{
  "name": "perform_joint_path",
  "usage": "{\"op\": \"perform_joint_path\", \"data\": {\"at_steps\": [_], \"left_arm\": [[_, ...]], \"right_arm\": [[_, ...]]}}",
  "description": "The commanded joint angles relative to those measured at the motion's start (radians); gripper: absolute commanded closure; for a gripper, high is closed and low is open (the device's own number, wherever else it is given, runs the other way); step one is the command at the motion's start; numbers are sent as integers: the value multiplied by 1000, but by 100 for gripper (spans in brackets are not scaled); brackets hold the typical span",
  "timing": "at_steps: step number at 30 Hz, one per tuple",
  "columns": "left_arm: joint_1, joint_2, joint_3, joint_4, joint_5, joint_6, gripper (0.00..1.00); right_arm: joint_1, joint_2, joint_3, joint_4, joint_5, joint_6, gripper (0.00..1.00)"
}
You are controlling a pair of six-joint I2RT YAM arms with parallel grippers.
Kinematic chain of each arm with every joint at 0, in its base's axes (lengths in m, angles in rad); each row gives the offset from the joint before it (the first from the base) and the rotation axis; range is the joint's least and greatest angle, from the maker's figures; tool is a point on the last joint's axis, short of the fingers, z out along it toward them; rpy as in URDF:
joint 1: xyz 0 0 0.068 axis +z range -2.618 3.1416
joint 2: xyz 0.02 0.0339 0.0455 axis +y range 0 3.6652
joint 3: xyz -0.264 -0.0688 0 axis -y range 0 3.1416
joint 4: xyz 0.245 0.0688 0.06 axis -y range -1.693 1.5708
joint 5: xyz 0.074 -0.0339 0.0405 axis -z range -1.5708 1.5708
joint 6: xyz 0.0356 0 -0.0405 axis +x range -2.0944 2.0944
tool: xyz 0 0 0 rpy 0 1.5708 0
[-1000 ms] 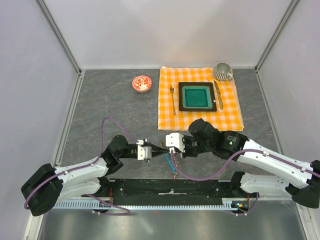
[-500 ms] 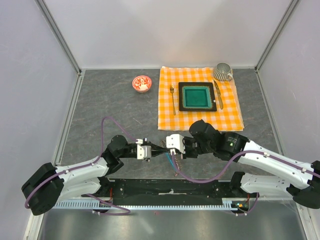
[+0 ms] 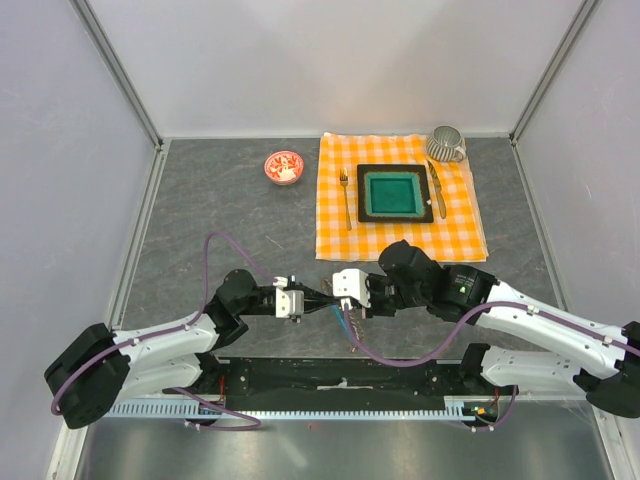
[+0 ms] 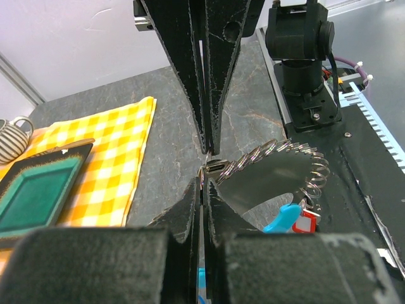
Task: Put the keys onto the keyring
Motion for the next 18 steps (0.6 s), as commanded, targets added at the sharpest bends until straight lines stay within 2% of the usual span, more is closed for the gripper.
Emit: {"op": "perform_joint_path", "data": {"at_steps": [1, 18], "left_arm": [[-1, 2, 46, 99, 23, -15, 98], [-1, 19, 53, 96, 35, -18, 98]], "right_arm": [[7, -24, 0, 48, -19, -13, 100], [7, -30, -8, 56, -25, -13, 100]]}}
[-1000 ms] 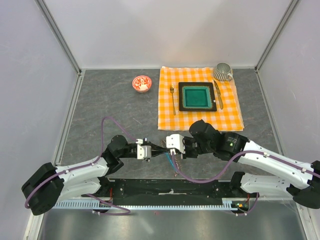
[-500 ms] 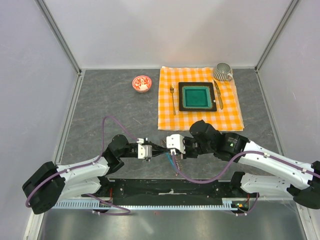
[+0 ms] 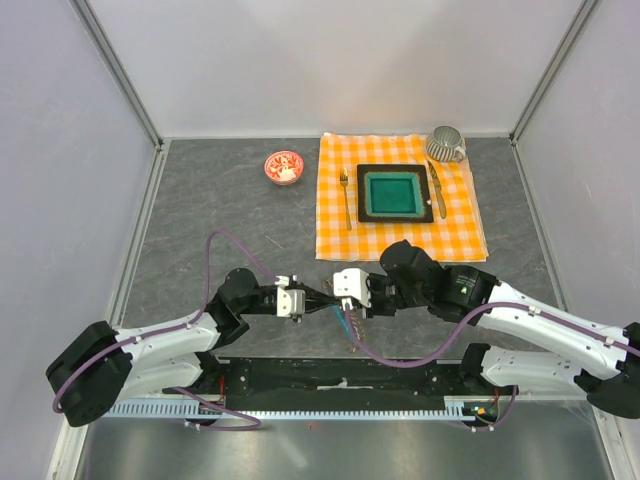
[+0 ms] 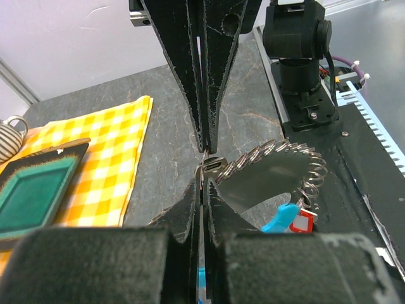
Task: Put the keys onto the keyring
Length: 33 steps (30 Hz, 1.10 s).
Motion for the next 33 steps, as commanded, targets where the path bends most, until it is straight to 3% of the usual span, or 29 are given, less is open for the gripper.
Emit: {"op": "perform_joint_path", "data": {"at_steps": [1, 20, 33], "left_arm": [[-1, 3, 47, 95, 22, -16, 98], [-1, 41, 85, 68, 100, -5, 98], [-1, 46, 125, -58, 211, 44, 98]], "right_arm": [[8, -23, -9, 46, -30, -13, 100], [9, -12, 2, 45, -62, -23, 100], [12, -17, 8, 39, -79, -30, 100]]}}
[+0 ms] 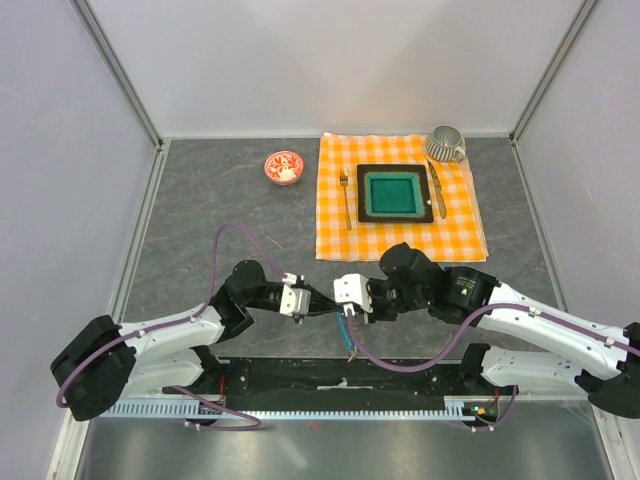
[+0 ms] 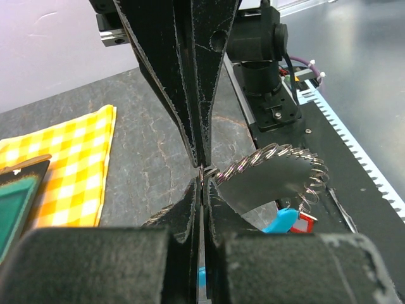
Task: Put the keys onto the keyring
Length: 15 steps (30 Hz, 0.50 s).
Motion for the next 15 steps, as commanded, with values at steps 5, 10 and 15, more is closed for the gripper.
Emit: {"op": "perform_joint_path", "data": {"at_steps": [5, 10, 15], "left_arm": [[-5, -5, 61, 7, 52, 42, 98], [-3, -8, 76, -57, 3, 47, 98], [-3, -20, 90, -161, -47, 60, 98]], "right_arm": [[7, -11, 23, 59, -32, -21, 100], [7, -23, 26, 59, -14, -19, 100], [9, -23, 28, 59, -1, -15, 100]]}}
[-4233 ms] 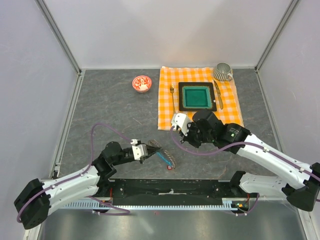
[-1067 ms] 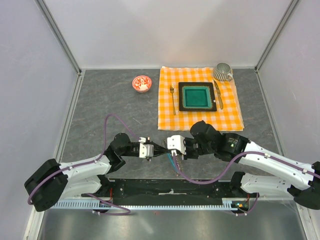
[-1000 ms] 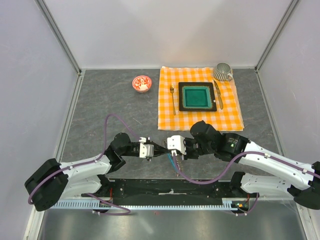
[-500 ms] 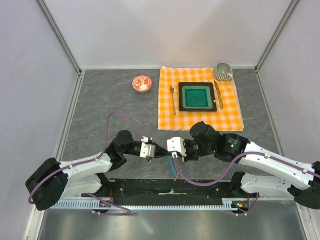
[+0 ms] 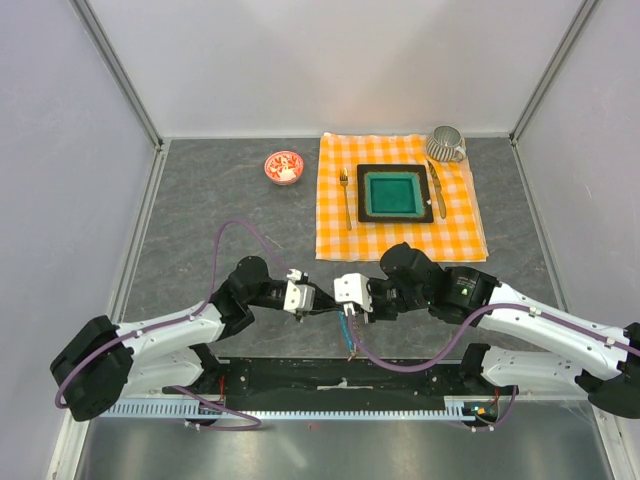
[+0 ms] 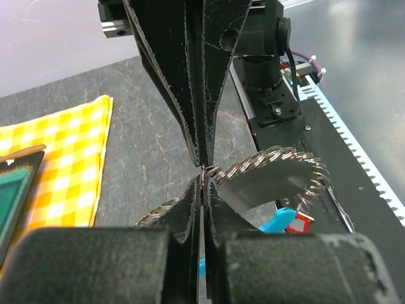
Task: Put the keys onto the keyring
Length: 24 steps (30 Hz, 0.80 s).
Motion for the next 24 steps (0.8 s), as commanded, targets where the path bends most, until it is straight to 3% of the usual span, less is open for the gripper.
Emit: {"op": "perform_joint_path", "data": {"at_steps": [1, 15, 24], "left_arm": [[-3, -26, 53, -78, -58, 55, 98], [-4, -44, 80, -175, -113, 71, 98], [-4, -72, 31, -56, -124, 34, 98]], "right_arm": [[4, -21, 29, 61, 1, -14, 100], [4, 4, 37, 61, 6, 0, 100], [4, 21, 22, 61, 22, 6, 100]]}}
